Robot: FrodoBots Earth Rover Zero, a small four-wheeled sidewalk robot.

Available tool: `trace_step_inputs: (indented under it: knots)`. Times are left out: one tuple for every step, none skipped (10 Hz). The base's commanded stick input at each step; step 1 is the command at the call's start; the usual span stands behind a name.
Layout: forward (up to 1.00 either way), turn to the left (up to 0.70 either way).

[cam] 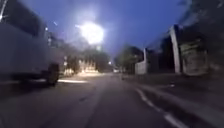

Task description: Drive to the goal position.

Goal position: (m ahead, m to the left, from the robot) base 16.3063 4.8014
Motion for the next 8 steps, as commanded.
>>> trace_step_inputs:
  knots:
    - [0.70, 0.00]
    - [0.70, 0.00]
    - [0.70, 0.00]
    - [0.70, 0.00]
    - [0.70, 0.00]
    - [0.70, 0.00]
    - [0.70, 0.00]
    - [0.70, 0.00]
